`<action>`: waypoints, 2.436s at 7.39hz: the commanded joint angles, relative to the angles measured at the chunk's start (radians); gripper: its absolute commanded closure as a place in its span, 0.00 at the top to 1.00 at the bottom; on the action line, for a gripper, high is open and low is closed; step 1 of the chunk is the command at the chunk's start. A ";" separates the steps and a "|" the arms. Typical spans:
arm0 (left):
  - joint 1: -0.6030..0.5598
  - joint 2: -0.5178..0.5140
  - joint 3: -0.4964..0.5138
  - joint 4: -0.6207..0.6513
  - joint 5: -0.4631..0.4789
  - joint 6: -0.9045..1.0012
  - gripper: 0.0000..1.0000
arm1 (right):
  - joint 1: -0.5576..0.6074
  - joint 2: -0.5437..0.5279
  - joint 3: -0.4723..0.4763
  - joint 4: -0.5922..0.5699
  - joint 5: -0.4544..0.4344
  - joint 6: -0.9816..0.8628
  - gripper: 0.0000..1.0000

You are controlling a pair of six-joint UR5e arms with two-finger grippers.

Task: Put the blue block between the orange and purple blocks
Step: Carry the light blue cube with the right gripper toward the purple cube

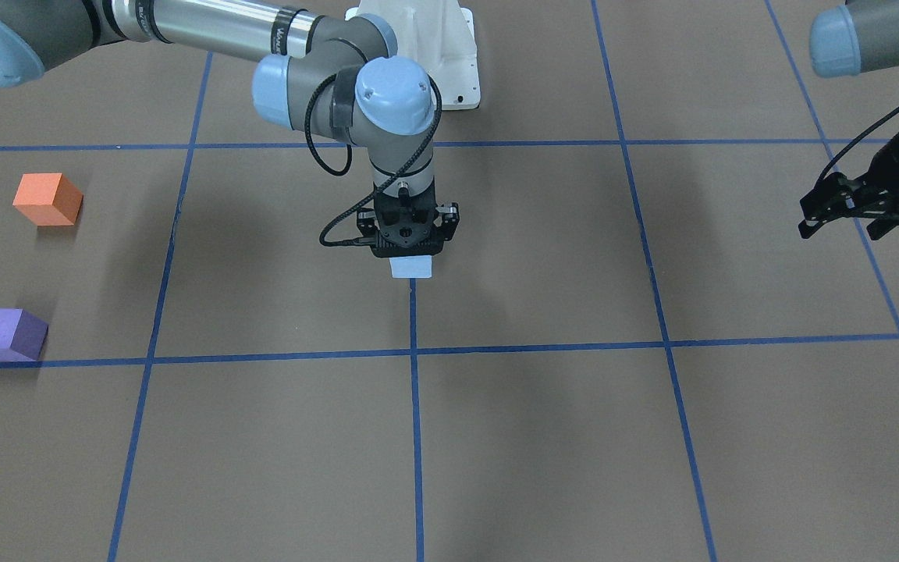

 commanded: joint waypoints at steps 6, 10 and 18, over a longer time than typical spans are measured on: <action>-0.125 0.075 0.040 0.001 -0.011 0.305 1.00 | 0.586 -0.662 0.520 -0.157 0.289 -0.773 0.00; -0.124 0.075 0.040 0.000 -0.009 0.306 1.00 | 0.624 -0.834 0.270 0.190 0.315 -0.846 0.00; -0.122 0.073 0.044 0.000 0.000 0.307 1.00 | 0.489 -0.837 0.182 0.197 0.389 -0.651 0.00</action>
